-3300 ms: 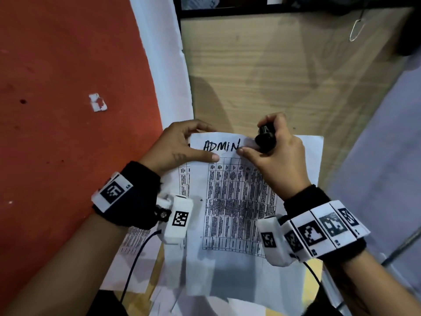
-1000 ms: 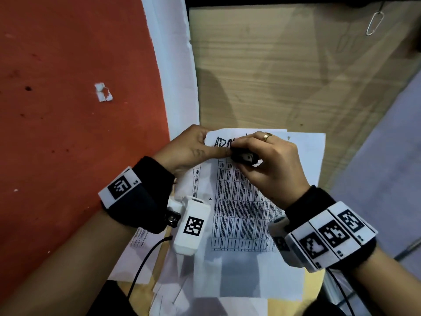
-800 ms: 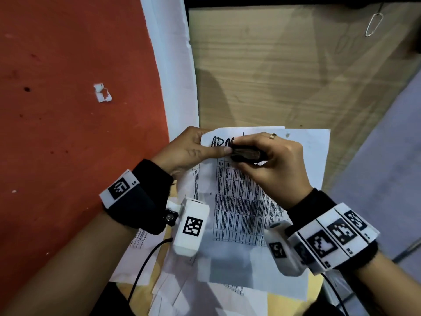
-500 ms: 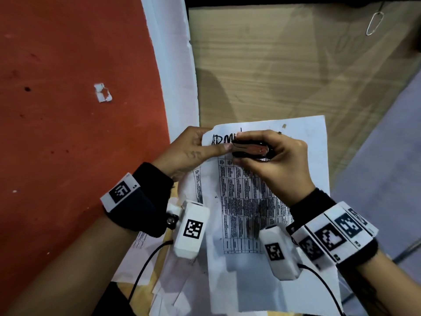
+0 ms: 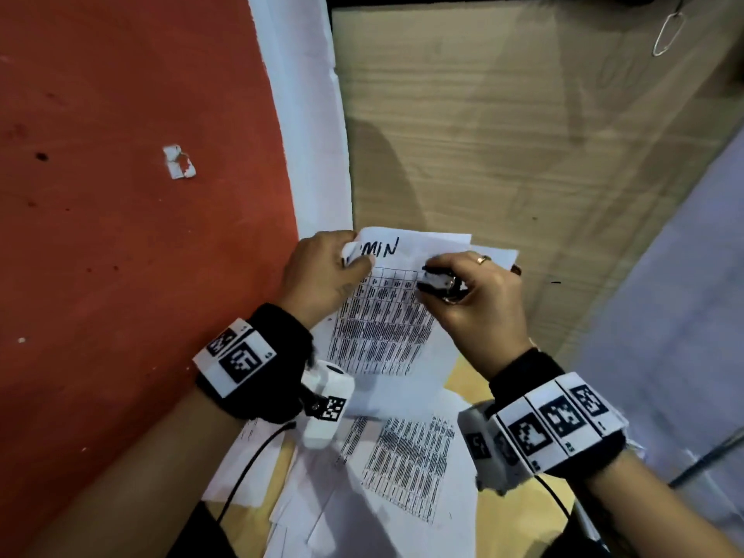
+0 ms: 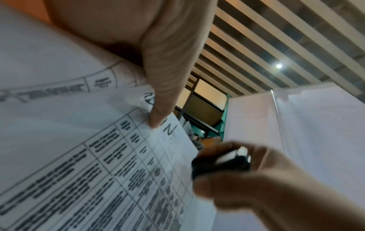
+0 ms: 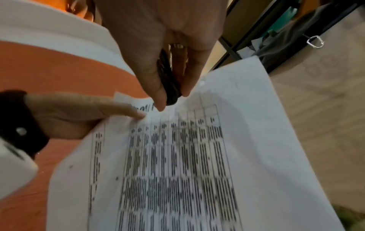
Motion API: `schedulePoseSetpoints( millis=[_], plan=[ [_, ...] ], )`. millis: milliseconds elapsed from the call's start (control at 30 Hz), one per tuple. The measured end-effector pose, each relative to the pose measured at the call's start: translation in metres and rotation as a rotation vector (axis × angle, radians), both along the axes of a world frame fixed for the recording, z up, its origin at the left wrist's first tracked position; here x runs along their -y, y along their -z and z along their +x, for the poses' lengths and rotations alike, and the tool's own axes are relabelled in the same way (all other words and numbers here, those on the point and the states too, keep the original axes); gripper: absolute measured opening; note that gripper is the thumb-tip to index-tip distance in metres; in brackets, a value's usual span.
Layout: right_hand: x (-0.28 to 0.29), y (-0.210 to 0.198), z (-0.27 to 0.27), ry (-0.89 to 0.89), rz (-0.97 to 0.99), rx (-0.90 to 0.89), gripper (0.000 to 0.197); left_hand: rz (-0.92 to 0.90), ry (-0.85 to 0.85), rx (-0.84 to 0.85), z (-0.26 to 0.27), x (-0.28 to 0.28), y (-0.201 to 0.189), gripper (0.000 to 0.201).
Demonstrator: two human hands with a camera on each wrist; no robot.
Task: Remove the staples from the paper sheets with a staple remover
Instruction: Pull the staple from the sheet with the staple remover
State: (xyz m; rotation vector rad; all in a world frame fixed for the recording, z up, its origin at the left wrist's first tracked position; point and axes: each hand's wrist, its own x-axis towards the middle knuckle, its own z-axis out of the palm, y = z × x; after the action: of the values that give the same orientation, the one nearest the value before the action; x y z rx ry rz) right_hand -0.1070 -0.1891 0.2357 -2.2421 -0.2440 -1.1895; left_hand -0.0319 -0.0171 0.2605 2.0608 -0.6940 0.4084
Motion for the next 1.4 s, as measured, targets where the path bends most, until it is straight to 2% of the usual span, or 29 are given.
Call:
schedulePoseSetpoints(
  millis=[100,200,267,333,367,500,567,700,800,933,1067,1167,1300,1333,1400],
  plan=[
    [0.001,0.019,0.006,0.03,0.001,-0.157,0.028,-0.001,0.072,-0.051,0.009,-0.004,0.004,0.018],
    [0.003,0.03,0.009,0.028,-0.011,-0.312,0.04,-0.039,0.118,-0.162,0.022,-0.008,0.012,0.043],
    [0.005,0.031,0.01,0.029,-0.038,-0.363,0.043,-0.078,0.156,-0.208,0.022,-0.009,0.013,0.039],
    [0.008,0.026,0.01,0.021,-0.034,-0.378,0.044,-0.104,0.181,-0.236,0.02,-0.01,0.009,0.027],
    [0.009,0.021,0.01,0.002,-0.026,-0.361,0.044,-0.113,0.187,-0.233,0.022,-0.01,0.01,0.027],
    [0.008,-0.01,0.014,-0.131,-0.084,-0.255,0.044,-0.118,0.16,-0.196,0.025,-0.007,0.011,0.051],
    [0.006,-0.025,0.02,-0.186,-0.122,-0.351,0.046,-0.102,0.198,-0.212,0.023,-0.004,0.01,0.05],
    [0.008,-0.04,0.027,-0.255,-0.103,-0.501,0.049,-0.056,0.24,-0.198,0.02,-0.007,0.006,0.03],
    [0.009,-0.042,0.024,-0.247,-0.095,-0.528,0.048,-0.087,0.246,-0.183,0.016,-0.012,0.002,0.028],
    [0.013,-0.042,0.022,-0.251,-0.082,-0.547,0.045,-0.159,0.227,-0.138,0.015,-0.017,0.001,0.041],
    [0.027,-0.045,0.019,-0.158,-0.145,-0.606,0.046,-0.209,0.228,-0.127,0.013,-0.026,-0.006,0.029],
    [0.029,-0.049,0.015,-0.163,-0.129,-0.606,0.046,-0.202,0.21,-0.099,0.011,-0.029,-0.01,0.039],
    [0.032,-0.052,0.011,-0.215,-0.07,-0.596,0.045,-0.087,0.175,-0.105,0.012,-0.032,-0.017,0.021],
    [0.032,-0.052,0.01,-0.222,-0.064,-0.597,0.046,-0.027,0.15,-0.1,0.013,-0.033,-0.018,0.022],
    [0.031,-0.052,0.008,-0.24,-0.058,-0.605,0.046,0.208,0.035,-0.007,0.012,-0.03,-0.021,0.033]
  ],
)
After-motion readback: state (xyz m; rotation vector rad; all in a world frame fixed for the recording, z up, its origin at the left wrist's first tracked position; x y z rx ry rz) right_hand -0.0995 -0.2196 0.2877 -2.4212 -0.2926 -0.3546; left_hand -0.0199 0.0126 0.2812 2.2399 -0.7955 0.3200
